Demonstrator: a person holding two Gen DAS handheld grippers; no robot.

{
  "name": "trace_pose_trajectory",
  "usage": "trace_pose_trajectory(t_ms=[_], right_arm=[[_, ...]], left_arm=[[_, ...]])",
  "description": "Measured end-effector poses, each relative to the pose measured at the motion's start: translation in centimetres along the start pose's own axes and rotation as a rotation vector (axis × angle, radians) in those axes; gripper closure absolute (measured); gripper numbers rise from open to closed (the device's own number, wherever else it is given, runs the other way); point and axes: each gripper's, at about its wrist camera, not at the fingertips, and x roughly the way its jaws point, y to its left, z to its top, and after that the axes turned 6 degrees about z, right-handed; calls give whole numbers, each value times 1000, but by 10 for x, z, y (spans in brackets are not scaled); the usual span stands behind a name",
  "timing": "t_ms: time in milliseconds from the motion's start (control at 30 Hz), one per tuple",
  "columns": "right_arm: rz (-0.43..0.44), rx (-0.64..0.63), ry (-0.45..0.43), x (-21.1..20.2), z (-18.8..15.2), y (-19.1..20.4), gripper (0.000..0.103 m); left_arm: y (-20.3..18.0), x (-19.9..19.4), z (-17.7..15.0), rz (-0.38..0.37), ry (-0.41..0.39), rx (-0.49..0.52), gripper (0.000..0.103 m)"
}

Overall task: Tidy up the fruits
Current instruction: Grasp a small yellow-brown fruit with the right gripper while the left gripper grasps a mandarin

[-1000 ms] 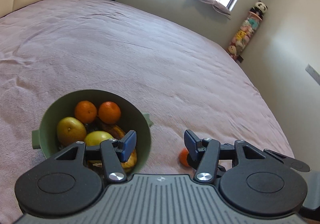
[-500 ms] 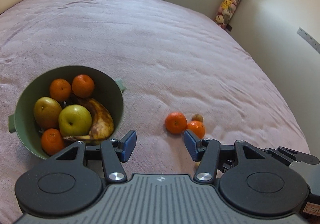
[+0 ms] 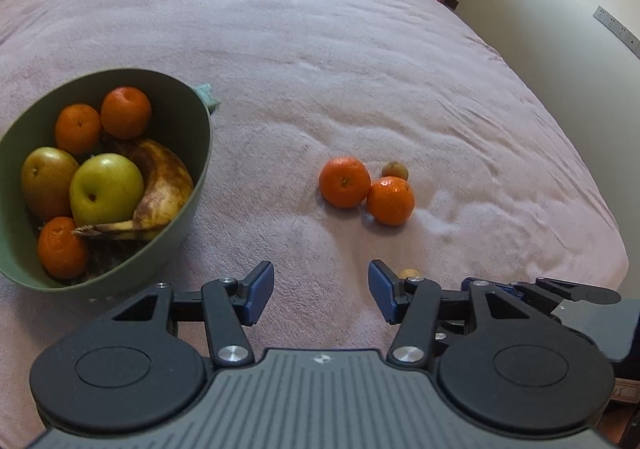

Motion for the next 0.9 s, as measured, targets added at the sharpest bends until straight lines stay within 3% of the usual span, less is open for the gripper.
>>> trace_pose_trajectory(t_ms=[67, 233, 467, 733, 900], right_arm=[[12, 0, 16, 6, 0, -2, 54], [26, 8, 25, 16, 4, -10, 61], [47, -40, 41, 27, 10, -1, 83], [31, -19, 31, 26, 18, -3, 83], [-72, 26, -8, 20, 26, -20, 83]], left_arm=[[1, 5, -1, -15, 14, -8, 40], [-2, 18, 0, -35, 42, -26, 40], [-4, 31, 4, -40, 64, -34, 42], [-14, 40, 11, -67, 32, 3, 45], [-20, 44, 17, -112, -6, 4, 47]])
